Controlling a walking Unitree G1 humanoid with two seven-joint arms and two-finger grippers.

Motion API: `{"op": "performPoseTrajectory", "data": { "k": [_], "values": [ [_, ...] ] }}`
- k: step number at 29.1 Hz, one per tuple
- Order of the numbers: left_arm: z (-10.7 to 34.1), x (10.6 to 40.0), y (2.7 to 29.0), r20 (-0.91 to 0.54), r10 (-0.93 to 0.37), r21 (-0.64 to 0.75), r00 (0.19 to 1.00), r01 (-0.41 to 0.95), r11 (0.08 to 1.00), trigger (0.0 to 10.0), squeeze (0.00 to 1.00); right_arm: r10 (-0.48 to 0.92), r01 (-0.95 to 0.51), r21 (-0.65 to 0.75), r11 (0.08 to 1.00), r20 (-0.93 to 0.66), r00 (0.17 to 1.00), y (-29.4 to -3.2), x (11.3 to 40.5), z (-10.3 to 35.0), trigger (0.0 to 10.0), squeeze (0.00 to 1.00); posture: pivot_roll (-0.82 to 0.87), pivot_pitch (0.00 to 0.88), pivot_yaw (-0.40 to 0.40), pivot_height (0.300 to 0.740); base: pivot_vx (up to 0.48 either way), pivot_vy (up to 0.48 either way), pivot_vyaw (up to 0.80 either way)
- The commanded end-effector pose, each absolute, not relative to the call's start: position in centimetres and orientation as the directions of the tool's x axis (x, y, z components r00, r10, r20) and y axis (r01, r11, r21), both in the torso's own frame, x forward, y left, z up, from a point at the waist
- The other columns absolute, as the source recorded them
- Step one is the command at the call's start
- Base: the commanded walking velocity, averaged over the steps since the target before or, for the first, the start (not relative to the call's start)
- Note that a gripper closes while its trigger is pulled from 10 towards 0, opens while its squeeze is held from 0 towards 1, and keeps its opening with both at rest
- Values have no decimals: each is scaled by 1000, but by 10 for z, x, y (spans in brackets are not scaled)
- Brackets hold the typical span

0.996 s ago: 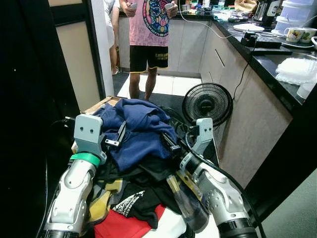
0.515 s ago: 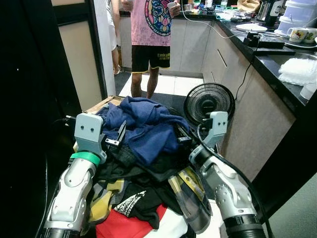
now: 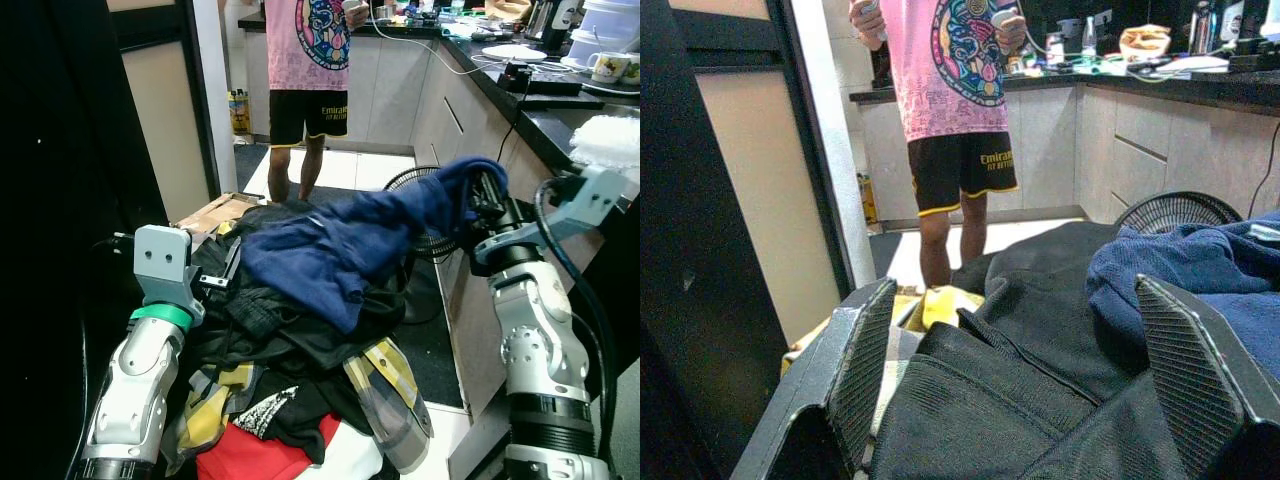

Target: Clothes washing

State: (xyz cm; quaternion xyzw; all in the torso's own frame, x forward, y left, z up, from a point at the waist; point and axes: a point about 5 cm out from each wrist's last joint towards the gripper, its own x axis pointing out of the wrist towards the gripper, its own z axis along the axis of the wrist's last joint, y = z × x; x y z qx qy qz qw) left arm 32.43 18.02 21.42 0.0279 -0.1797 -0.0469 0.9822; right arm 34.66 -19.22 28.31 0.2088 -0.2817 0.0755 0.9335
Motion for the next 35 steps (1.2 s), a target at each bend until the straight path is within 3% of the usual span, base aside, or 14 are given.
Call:
{"op": "performPoseTrajectory", "data": {
  "k": [1, 14, 15, 16, 21, 31, 35],
  "values": [
    [210, 326, 183, 328, -98, 67, 939, 80, 995, 10000, 0, 4, -255, 346, 903, 585, 811, -196, 343, 289, 0, 0, -26, 0, 47, 740, 0, 0, 0],
    [209, 326, 183, 328, -98, 65, 940, 81, 995, 10000, 0, -17, -236, 352, 906, 588, 809, -199, 342, 291, 0, 0, -26, 0, 47, 740, 0, 0, 0],
    [213, 327, 181, 323, -93, 44, 942, 83, 996, 10000, 0, 53, -265, 313, 912, 551, 833, -183, 343, 281, 10000, 0, -18, 0, 48, 740, 0, 0, 0],
    [218, 329, 177, 300, -78, 8, 951, 79, 997, 10000, 0, 96, -291, 313, 904, 515, 852, -166, 347, 275, 10000, 0, -16, 0, 42, 740, 0, 0, -800],
    [231, 330, 176, 303, -24, -83, 953, 52, 995, 10000, 0, 137, -322, 325, 889, 481, 866, -144, 354, 275, 10000, 0, -14, 0, 40, 740, 0, 0, -800],
    [239, 328, 181, 406, 75, -129, 911, -24, 991, 10000, 0, 126, -322, 335, 886, 494, 860, -145, 355, 282, 10000, 0, -14, 0, 41, 740, 0, 0, -800],
    [242, 327, 172, 436, 71, -218, 897, 28, 976, 10000, 0, 123, -315, 334, 888, 489, 864, -146, 355, 281, 10000, 0, -16, 0, 40, 740, 0, 0, -800]
  ]
}}
